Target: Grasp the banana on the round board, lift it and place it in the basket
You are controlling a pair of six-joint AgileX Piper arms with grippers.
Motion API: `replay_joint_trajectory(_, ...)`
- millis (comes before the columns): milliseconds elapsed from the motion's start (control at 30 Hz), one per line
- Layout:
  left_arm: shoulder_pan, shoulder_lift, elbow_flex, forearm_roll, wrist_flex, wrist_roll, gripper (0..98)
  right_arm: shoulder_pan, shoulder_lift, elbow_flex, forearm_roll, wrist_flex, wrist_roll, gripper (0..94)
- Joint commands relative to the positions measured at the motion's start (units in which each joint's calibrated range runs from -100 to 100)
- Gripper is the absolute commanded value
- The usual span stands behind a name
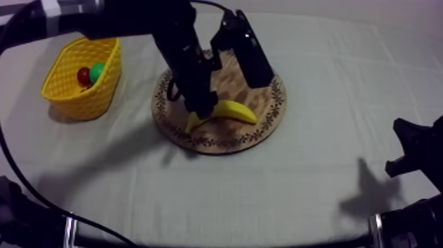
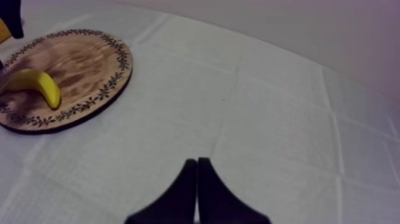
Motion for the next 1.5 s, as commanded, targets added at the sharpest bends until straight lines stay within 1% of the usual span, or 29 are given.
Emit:
replay_joint_trajectory(0,0.2,1.6,-0.3,0.07,-0.6,0.3,66.6,0.0,0.0,0.0,0.0,0.0,0.0,0.3)
replay_joint_trajectory(267,0.6,7.1,-3.9,0.42,-2.3,0.7,65.2,0.0,0.0,0.0,0.0,0.0,0.0,0.3)
replay_joint_trajectory(400,0.7,9.6,-5.9,0.11,-3.1,1.0,64.8,0.0,0.0,0.0,0.0,0.0,0.0,0.3)
replay_joint_trajectory(667,0.7,13.8,-8.4,-1.15,-4.4,1.6,65.3,0.0,0.0,0.0,0.0,0.0,0.0,0.3)
replay_joint_trajectory(1100,0.4,17.0,-10.2,-1.36,-6.7,1.7,62.8,0.0,0.0,0.0,0.0,0.0,0.0,0.3)
replay_joint_trajectory(1233,0.2,17.7,-10.4,-1.04,-7.0,1.0,58.4,0.0,0.0,0.0,0.0,0.0,0.0,0.3)
replay_joint_trajectory(1467,0.0,18.4,-10.1,-0.82,-7.8,-0.1,43.7,0.0,0.0,0.0,0.0,0.0,0.0,0.3)
